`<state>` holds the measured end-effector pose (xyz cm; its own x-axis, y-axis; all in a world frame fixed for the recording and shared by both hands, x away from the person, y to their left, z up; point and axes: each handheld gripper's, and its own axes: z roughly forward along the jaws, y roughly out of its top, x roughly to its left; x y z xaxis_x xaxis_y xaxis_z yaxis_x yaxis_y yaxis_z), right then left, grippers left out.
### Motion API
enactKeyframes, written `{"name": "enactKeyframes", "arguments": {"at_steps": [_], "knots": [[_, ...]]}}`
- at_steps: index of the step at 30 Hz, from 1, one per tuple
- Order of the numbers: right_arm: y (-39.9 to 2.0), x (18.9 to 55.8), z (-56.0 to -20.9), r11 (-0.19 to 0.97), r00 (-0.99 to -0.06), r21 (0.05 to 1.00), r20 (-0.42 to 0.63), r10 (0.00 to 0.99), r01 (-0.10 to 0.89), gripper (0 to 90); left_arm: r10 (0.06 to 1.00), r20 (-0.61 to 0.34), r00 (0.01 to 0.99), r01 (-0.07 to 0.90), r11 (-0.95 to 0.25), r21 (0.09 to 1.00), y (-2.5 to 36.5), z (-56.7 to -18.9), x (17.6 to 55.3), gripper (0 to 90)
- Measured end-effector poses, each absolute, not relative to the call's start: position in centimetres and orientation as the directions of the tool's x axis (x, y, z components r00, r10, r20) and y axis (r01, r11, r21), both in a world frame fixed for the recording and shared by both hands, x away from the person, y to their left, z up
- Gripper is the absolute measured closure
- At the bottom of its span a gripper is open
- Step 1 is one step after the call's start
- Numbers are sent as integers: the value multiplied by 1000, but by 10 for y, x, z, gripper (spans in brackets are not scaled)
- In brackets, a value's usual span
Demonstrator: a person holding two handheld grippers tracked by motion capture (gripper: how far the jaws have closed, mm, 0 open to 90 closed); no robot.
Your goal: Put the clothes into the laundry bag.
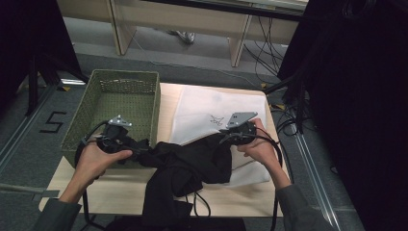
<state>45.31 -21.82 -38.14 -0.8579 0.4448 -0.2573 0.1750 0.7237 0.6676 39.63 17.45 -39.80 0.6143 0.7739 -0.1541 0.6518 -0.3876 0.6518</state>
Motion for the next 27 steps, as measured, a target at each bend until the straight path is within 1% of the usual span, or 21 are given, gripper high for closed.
{"name": "enactKeyframes", "arguments": {"at_steps": [2,4,5,6,7,9,10,11,12,13,15,16,18,19,21,22,23,24,25,26,27], "knots": [[-218,453,-382,724,-858,666,-254,446,179,868,776,-164,609,660,-380,648,176,-402,397,223],[-219,453,-382,728,-859,664,-263,438,168,868,754,-175,633,656,-403,638,177,-408,397,362],[-219,454,-381,727,-858,666,-265,440,167,869,753,-172,635,652,-402,643,176,-409,397,406],[-219,454,-382,727,-857,665,-266,441,168,869,753,-172,635,652,-402,643,176,-409,397,440],[-219,454,-382,727,-857,665,-266,441,168,869,744,-165,647,645,-419,639,176,-408,396,440],[-219,453,-381,728,-859,664,-265,439,168,868,747,-138,650,637,-437,635,173,-405,394,478],[-219,452,-381,723,-851,666,-259,457,185,868,740,-116,662,619,-453,642,172,-404,393,503],[-219,453,-381,726,-854,665,-264,449,176,869,738,-84,669,600,-471,647,169,-403,391,515],[-219,453,-381,726,-854,665,-264,449,176,869,738,-84,669,600,-471,647,169,-403,391,532],[-219,453,-381,728,-856,664,-268,442,169,869,730,-52,681,587,-503,635,166,-400,390,532],[-219,452,-380,721,-851,668,-259,457,184,869,732,-15,681,566,-512,646,163,-396,387,574],[-219,452,-381,722,-851,667,-260,456,184,868,736,-18,676,554,-493,671,162,-393,385,668],[-219,452,-381,723,-853,667,-259,453,182,869,723,12,690,533,-519,668,160,-391,384,733],[-219,453,-381,722,-854,667,-258,452,181,868,713,30,700,520,-539,663,160,-390,384,748],[-219,452,-381,723,-853,667,-259,453,182,868,719,35,694,519,-534,668,159,-388,384,762],[-219,452,-380,723,-852,666,-260,455,183,868,721,17,693,511,-507,694,158,-384,380,811],[-219,452,-380,721,-851,667,-256,458,187,869,709,11,705,503,-510,698,156,-379,377,814],[-219,452,-380,719,-854,670,-253,454,185,868,685,-36,728,496,-489,718,154,-374,374,821],[-219,453,-380,724,-857,668,-263,443,170,868,685,-36,728,496,-489,718,154,-374,374,824],[-219,452,-380,723,-857,669,-259,445,174,868,661,-93,745,484,-440,756,149,-367,369,827],[-219,453,-379,722,-858,670,-258,445,173,869,622,-86,779,452,-461,764,137,-359,364,827]]}}
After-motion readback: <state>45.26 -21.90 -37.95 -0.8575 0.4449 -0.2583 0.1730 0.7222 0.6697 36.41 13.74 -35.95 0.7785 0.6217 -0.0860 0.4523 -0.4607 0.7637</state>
